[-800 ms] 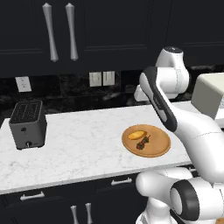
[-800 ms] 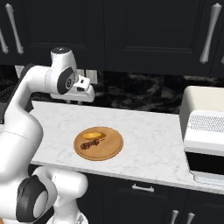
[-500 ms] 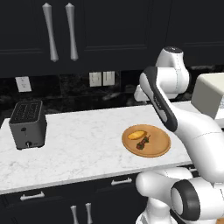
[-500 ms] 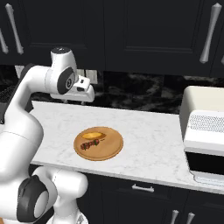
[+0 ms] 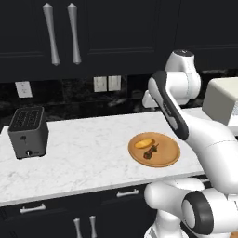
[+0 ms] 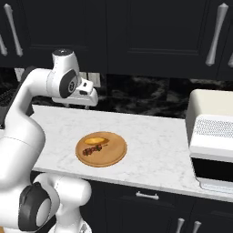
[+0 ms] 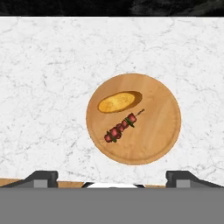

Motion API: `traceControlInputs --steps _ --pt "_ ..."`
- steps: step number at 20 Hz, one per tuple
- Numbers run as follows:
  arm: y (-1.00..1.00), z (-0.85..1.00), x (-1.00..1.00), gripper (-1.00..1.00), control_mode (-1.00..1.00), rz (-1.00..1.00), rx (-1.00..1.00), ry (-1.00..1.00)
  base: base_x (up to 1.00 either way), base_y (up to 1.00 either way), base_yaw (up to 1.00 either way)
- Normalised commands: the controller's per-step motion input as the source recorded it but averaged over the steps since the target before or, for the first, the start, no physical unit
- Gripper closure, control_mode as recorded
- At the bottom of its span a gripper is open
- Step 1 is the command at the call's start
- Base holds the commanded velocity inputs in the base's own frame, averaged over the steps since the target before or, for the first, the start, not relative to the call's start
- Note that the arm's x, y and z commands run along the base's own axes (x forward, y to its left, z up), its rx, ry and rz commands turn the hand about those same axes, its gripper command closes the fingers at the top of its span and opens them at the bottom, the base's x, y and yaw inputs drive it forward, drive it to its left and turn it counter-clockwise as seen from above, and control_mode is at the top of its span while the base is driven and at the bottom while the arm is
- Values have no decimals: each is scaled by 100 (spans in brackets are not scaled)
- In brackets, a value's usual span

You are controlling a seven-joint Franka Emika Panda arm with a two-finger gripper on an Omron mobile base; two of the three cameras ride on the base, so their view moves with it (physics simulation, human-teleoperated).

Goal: Pick up the kebab skewer and baguette bread, and place them inside the toaster oven. Close the toaster oven door and start by setting the timer.

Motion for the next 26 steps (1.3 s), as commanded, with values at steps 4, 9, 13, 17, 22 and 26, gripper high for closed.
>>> traceControlInputs --steps 4,9,13,17,22,26 --pt "0 0 0 -100 100 0 0 0 -3 -82 0" --pt "0 0 0 -100 100 0 0 0 0 -68 0" --pt "0 0 0 -100 100 0 0 0 0 -65 0" --pt "0 0 0 -100 100 0 0 0 0 -59 0" --pt "0 0 0 -100 100 0 0 0 2 -49 0" --pt "0 0 0 -100 100 0 0 0 4 -10 0"
